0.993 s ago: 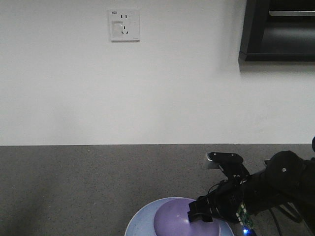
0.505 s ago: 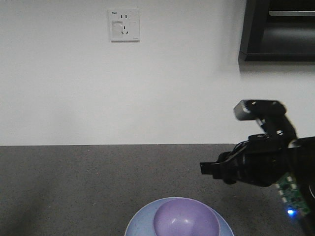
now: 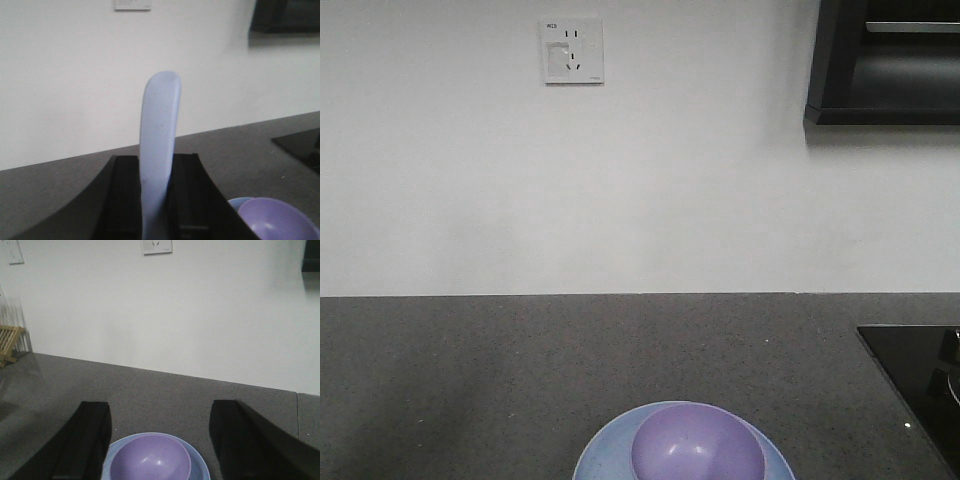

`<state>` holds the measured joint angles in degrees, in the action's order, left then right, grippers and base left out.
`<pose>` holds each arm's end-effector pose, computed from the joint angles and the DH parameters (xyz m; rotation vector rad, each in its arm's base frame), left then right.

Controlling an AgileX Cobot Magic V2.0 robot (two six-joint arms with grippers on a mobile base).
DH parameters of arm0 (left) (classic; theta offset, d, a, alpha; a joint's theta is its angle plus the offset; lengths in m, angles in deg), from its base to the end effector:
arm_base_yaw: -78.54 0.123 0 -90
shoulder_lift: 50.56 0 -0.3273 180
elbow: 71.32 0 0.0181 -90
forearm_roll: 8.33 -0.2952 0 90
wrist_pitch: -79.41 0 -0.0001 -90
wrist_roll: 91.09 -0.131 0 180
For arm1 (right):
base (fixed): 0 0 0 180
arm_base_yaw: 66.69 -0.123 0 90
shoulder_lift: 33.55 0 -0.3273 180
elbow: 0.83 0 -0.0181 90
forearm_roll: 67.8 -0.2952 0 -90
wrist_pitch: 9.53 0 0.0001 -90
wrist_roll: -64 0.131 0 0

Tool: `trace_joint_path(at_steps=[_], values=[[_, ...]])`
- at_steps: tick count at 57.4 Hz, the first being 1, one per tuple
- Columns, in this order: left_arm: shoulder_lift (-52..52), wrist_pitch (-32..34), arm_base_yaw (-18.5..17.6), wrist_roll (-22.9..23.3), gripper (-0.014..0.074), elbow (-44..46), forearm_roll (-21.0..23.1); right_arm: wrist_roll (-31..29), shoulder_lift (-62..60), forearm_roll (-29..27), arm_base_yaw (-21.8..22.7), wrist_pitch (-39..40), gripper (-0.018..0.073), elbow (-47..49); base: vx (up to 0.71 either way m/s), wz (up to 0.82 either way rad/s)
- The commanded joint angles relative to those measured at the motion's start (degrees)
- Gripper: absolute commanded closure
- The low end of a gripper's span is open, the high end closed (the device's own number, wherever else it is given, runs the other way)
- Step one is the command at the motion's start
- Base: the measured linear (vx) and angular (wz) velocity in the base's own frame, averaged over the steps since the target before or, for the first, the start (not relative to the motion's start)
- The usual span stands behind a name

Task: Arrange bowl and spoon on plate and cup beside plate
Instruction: 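Move the left gripper over the bowl and drop the spoon into it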

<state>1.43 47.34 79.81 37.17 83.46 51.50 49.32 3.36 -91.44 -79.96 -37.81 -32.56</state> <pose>0.1996 -0.0558 0.4543 0.2908 1.6351 -0.4269 0.1254 0.0552 0.4329 -0.2460 1.6530 0.4184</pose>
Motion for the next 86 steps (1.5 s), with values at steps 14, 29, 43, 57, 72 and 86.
trace_joint_path(at_steps=[14,29,43,57,72,86], values=[[13.90,8.52,-13.20,-27.91,0.0596,6.43,29.99,3.14,1.01,-0.28,0.20,5.95,0.0062,-0.38,0.00,0.00],[33.32,25.43,-35.09,-28.16,0.0596,19.77,29.28,3.14,4.10,-0.28,0.20,7.01,0.0062,-0.38,0.00,0.00],[50.10,28.76,-43.62,-29.16,0.0592,26.55,28.95,3.14,4.16,-0.28,0.20,8.91,0.0062,-0.38,0.00,0.00],[55.16,28.64,-44.64,-28.99,0.0542,26.49,29.00,3.14,4.16,-0.07,0.20,9.69,0.0062,-0.38,0.00,0.00],[56.69,26.75,-44.64,-29.16,0.0321,26.49,28.94,3.14,4.16,-0.07,0.20,9.69,0.0062,-0.38,0.00,0.00],[55.11,29.02,-44.38,-29.13,0.0066,26.49,27.44,3.83,4.16,-0.08,0.20,9.69,0.0062,-0.38,0.00,0.00]])
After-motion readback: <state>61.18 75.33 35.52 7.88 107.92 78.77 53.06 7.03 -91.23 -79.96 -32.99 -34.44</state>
